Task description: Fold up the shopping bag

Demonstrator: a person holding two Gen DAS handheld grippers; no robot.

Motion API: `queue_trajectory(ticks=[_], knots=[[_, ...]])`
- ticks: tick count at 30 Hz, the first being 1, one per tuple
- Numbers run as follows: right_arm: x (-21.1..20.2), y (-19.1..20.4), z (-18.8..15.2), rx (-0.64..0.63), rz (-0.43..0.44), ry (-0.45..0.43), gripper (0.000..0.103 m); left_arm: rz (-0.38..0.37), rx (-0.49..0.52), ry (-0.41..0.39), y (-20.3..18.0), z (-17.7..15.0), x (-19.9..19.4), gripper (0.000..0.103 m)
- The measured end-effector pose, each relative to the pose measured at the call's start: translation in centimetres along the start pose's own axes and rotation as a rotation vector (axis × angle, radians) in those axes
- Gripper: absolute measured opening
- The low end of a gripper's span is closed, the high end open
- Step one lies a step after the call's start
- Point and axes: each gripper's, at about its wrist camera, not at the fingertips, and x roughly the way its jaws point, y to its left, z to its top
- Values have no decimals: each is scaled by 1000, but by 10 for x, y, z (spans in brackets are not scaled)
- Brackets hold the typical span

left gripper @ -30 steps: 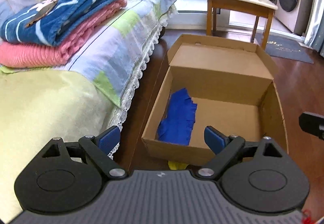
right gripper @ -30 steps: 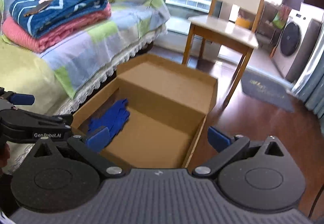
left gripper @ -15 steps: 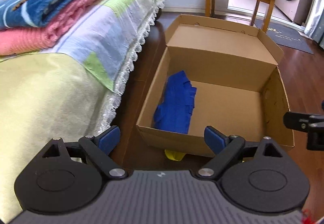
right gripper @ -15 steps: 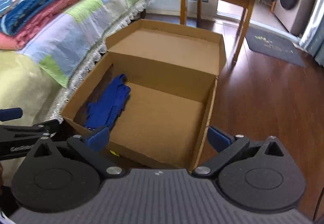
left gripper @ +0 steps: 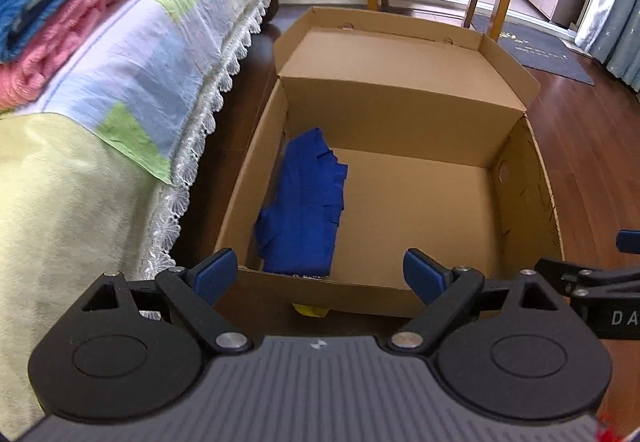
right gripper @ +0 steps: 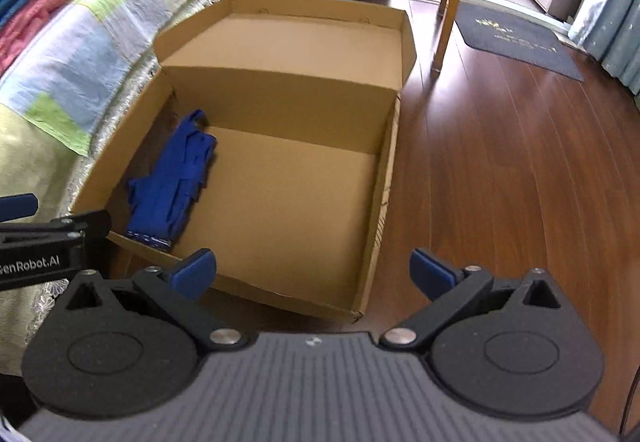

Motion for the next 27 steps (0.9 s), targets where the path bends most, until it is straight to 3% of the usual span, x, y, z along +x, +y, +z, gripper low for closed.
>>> queue_trajectory(ticks=[12, 15, 17, 27], knots=[[21, 10, -7, -3, -16, 65, 102, 10, -40, 85, 28, -18, 22, 92], [27, 13, -9, -5, -19, 81, 102, 11, -58, 95, 35, -21, 23, 92], [36, 21, 8, -20, -15, 89, 102, 12, -69, 102, 40, -23, 23, 91], [39, 28, 7, -39, -24, 101, 102, 5, -60, 91, 39, -21, 22, 91]])
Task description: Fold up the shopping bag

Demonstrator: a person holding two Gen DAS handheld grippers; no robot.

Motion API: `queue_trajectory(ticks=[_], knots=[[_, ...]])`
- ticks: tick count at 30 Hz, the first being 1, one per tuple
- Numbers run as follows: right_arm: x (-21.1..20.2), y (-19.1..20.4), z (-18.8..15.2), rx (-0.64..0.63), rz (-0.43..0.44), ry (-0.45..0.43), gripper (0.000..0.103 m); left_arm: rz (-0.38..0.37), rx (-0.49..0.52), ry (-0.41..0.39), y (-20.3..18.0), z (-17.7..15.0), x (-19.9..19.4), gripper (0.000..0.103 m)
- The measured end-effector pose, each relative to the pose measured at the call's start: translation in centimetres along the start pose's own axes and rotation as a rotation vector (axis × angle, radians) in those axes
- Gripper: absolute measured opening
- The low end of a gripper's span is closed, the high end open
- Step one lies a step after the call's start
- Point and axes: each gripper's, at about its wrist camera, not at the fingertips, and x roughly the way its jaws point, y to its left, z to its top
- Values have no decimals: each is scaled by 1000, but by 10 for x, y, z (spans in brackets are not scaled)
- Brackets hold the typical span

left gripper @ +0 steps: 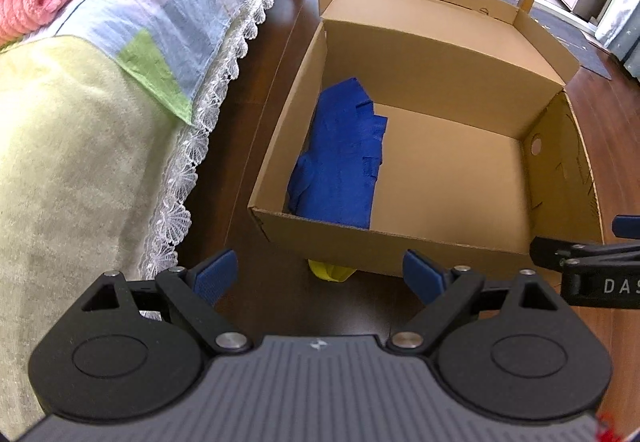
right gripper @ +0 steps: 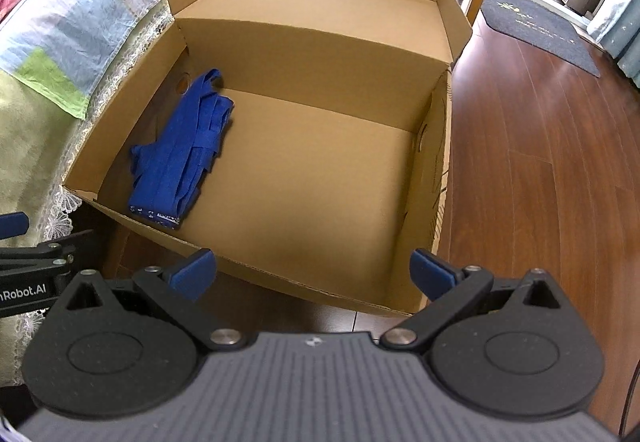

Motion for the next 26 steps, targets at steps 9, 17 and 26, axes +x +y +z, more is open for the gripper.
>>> queue_trajectory(ticks=[9, 17, 26], knots=[[-1, -5, 0, 5, -18, -1, 102, 1, 3, 1, -2, 3, -2, 91], [-3, -8, 0, 10, -28, -6, 102, 3, 1, 5, -3, 6, -4, 91], [-5, -7, -1, 5, -22, -12, 102, 22, -7, -32, -10, 6, 0, 92]])
